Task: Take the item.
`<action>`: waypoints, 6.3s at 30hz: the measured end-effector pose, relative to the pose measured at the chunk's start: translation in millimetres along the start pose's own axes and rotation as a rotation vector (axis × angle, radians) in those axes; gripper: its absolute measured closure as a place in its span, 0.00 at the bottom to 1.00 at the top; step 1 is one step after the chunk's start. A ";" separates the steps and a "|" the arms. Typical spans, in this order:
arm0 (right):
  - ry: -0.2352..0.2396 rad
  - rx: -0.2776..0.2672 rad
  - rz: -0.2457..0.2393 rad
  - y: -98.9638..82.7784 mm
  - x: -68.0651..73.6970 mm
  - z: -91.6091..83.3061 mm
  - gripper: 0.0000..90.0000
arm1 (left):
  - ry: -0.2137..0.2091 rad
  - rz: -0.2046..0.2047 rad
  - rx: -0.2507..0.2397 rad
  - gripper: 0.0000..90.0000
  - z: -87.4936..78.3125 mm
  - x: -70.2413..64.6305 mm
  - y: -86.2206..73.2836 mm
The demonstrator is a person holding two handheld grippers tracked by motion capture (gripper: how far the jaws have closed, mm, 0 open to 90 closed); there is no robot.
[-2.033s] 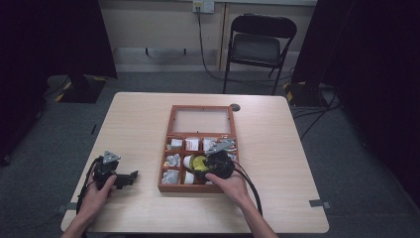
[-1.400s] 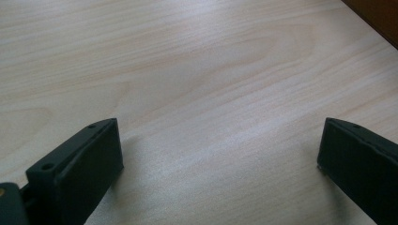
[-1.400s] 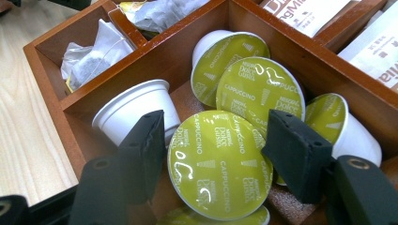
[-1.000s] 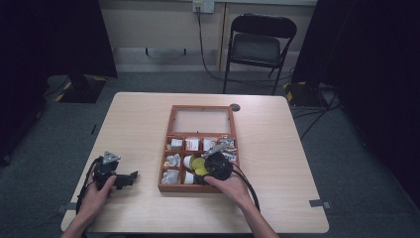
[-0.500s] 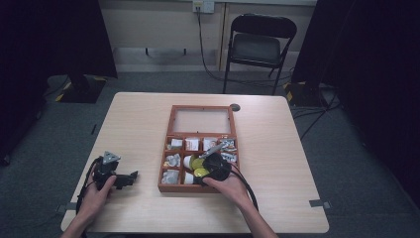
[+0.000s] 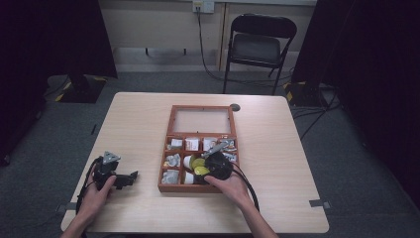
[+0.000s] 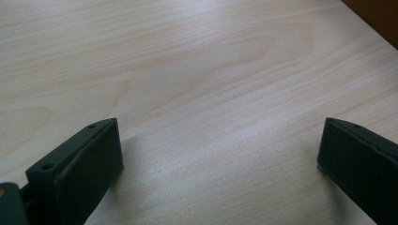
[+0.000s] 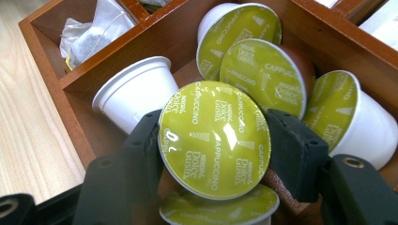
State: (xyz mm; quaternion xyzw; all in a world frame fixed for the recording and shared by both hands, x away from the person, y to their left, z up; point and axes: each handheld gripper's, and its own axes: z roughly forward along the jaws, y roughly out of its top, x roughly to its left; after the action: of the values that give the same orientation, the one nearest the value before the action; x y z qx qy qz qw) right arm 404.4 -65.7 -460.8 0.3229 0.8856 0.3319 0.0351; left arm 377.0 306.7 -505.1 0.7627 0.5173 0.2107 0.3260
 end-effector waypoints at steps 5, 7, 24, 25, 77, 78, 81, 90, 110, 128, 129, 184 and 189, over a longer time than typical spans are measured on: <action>-0.003 -0.013 0.002 0.3 -0.5 -1.5 0.44 | 0.002 0.002 0.003 0.00 -0.2 0.0 -0.1; -0.004 -0.021 -0.003 0.1 -0.8 -2.6 0.44 | 0.002 0.004 0.005 0.00 -0.3 0.1 0.0; -0.002 -0.085 0.021 -1.1 -2.2 -14.3 0.44 | 0.002 0.004 0.004 0.00 -0.3 0.1 -0.1; -0.003 -0.088 0.024 -1.1 -2.2 -14.7 0.44 | 0.002 0.004 0.004 0.00 -0.3 0.1 -0.1; -0.026 -0.240 0.064 2.8 -18.8 -58.6 0.44 | -0.001 0.004 0.002 0.00 -1.3 -0.3 -1.1; -0.026 -0.243 0.064 2.7 -19.4 -60.2 0.44 | -0.001 0.004 0.002 0.00 -1.3 -0.3 -1.1; -0.034 -0.248 0.063 2.4 -19.8 -62.7 0.44 | -0.003 -0.003 -0.001 0.00 -1.1 -0.8 -1.3; -0.048 -0.281 0.077 0.9 -22.7 -69.4 0.44 | -0.002 -0.001 0.001 0.00 -2.0 -0.9 -2.0; -0.094 -0.337 0.126 -7.5 -41.6 -96.7 0.44 | -0.003 -0.002 0.001 0.00 -2.4 -1.1 -2.4; -0.161 -0.367 0.174 -26.8 -62.6 -133.2 0.44 | -0.003 -0.003 0.000 0.00 -2.4 -1.2 -2.4; -0.165 -0.365 0.169 -28.1 -64.2 -134.8 0.44 | -0.003 -0.003 0.000 0.00 -2.4 -1.2 -2.4; -0.255 -0.138 0.309 -82.3 -132.1 -72.6 0.44 | -0.002 -0.003 0.001 0.00 -2.4 -1.2 -2.4; -0.264 -0.138 0.304 -82.5 -132.6 -70.9 0.44 | -0.002 -0.003 0.001 0.00 -2.5 -1.3 -2.4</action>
State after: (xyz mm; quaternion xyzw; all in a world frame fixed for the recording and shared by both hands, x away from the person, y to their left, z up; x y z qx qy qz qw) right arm 444.2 -231.8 -476.2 0.4905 0.7895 0.3480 0.1222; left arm 373.3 306.9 -505.1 0.7623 0.5182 0.2090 0.3266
